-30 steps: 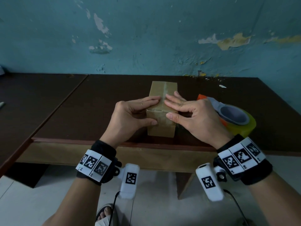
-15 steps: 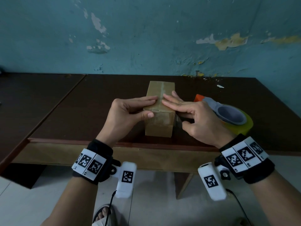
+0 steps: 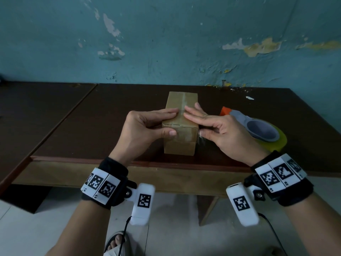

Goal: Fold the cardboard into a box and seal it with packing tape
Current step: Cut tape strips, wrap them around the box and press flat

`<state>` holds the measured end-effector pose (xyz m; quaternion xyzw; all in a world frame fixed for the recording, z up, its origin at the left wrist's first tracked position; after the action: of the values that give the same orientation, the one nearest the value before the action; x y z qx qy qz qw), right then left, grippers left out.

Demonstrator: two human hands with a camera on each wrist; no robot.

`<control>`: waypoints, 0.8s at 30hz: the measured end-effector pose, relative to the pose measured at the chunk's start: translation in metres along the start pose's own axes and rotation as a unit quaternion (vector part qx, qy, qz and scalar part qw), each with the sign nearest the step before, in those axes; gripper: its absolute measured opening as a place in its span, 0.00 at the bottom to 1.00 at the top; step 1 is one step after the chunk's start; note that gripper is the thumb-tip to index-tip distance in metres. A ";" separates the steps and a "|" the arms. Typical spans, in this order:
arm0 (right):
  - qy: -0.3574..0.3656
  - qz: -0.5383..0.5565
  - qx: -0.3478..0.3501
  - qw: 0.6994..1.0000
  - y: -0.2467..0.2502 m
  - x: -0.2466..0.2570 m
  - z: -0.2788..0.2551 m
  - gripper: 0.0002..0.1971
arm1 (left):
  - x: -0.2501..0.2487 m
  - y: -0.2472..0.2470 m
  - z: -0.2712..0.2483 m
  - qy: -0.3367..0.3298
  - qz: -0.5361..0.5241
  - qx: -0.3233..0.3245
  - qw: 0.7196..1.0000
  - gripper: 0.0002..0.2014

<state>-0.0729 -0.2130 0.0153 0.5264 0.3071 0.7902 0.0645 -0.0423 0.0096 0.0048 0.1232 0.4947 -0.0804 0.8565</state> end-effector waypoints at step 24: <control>0.007 -0.075 -0.086 0.993 -0.006 0.007 0.002 0.30 | -0.001 0.001 -0.001 0.001 0.006 -0.019 1.000 0.22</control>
<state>-0.0757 -0.2040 0.0183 0.4885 0.2766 0.8107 0.1664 -0.0433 0.0106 0.0055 0.1103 0.4961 -0.0659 0.8587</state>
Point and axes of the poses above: each hand's wrist, its own z-axis towards the middle knuckle, its own y-axis out of the back of the hand, x = y × z, the point moved 4 cm from there along z, towards the middle knuckle, and after that the axes turned 3 degrees about -y, right-handed, at the moved point
